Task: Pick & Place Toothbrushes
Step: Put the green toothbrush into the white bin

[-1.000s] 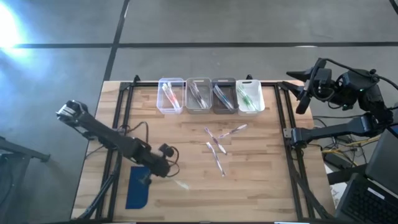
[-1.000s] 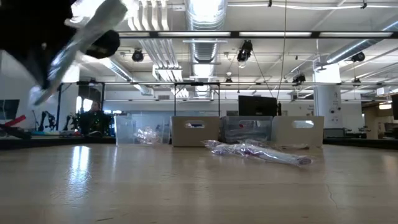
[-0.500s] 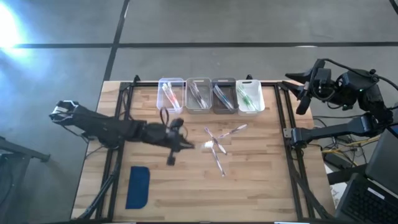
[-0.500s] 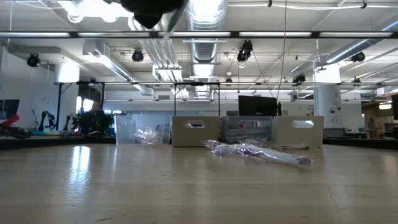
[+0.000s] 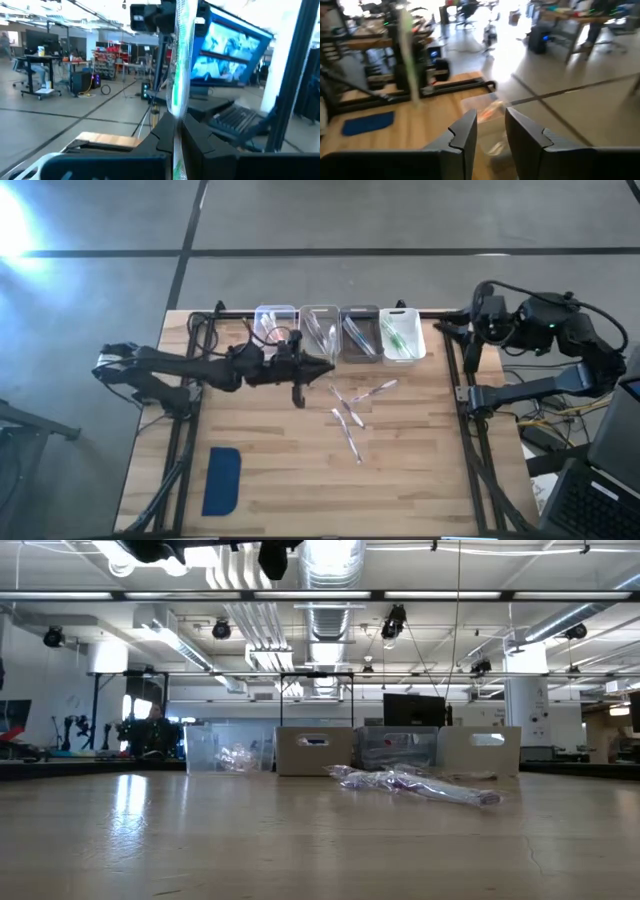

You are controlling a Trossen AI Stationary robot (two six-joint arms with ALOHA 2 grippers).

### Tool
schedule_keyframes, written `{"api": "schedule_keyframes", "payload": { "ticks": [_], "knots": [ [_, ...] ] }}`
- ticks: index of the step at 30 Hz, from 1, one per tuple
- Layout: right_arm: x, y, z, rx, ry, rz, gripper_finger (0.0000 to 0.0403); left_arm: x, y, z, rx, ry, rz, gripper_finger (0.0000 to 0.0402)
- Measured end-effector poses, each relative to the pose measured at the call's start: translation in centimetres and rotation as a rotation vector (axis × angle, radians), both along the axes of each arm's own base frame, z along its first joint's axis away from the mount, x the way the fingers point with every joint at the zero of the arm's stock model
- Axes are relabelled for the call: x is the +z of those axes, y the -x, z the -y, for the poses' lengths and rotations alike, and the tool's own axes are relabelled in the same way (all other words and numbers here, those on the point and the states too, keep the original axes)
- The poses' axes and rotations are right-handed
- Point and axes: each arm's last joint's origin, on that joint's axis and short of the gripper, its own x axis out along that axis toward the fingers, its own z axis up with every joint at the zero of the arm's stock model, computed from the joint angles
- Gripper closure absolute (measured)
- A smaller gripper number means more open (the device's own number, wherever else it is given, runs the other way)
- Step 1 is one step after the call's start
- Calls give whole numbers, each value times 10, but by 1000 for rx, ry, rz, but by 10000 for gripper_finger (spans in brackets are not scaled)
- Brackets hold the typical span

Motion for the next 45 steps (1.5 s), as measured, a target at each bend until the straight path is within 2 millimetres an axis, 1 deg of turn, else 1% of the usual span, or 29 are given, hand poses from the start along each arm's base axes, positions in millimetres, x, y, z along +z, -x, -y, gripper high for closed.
{"api": "schedule_keyframes", "payload": {
  "ticks": [4, 9, 19, 25, 29, 36, 41, 45],
  "knots": [
    [-1, -9, -1, 54, -47, -6, 311, 5, -15, -6, 14, 17, 23, 388],
    [1, -15, -3, 120, -66, 17, 308, 20, -40, -12, 24, 1, 56, 388],
    [5, -15, -3, 138, -64, 62, 264, 60, -95, -27, -2, -58, 164, 388],
    [5, -15, -3, 139, -67, 67, 234, 72, -132, -36, -16, -72, 177, 387],
    [5, -14, -3, 142, -60, 67, 218, 77, -152, -38, -35, -77, 187, 387],
    [7, -14, -3, 144, -51, 80, 199, 80, -173, -42, -42, -85, 195, 387],
    [9, -15, -3, 144, -47, 108, 190, 80, -182, -46, -42, -74, 203, 387],
    [9, -18, -3, 145, -43, 104, 186, 81, -185, -47, -39, -79, 213, 387]
  ]
}}
